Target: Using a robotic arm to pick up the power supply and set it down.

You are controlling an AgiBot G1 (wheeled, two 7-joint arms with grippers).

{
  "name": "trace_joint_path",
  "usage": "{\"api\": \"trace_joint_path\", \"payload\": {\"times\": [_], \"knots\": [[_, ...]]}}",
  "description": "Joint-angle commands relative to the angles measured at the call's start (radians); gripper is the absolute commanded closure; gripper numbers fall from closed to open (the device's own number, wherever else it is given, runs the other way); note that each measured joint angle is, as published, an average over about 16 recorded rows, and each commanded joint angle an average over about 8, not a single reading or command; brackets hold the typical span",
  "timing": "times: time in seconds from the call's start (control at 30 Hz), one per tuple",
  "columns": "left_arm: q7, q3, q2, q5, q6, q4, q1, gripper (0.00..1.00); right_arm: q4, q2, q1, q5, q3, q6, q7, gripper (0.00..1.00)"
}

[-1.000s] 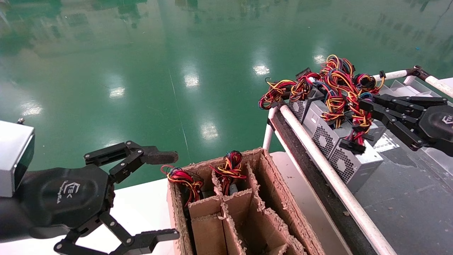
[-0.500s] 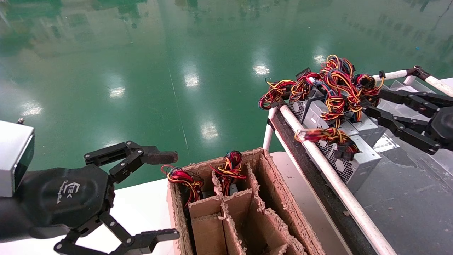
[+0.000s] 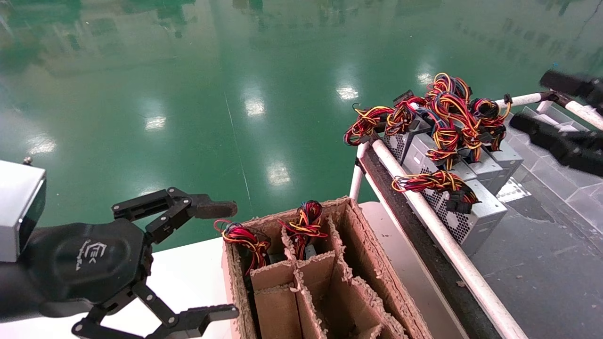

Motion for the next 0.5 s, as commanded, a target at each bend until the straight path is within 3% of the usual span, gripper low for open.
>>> {"api": "trace_joint_path", "payload": {"times": [0.03,0.5], "knots": [[0.0,-0.001,0.0,0.0,0.0,0.0,0.0,0.0,0.027,0.0,-0.009,0.002,0.001,0.003,0.014,0.0],[0.0,0.0,0.0,0.0,0.0,0.0,0.0,0.0,0.238,-0.004,-0.079,0.006,0.005,0.028,0.117,0.0]]}}
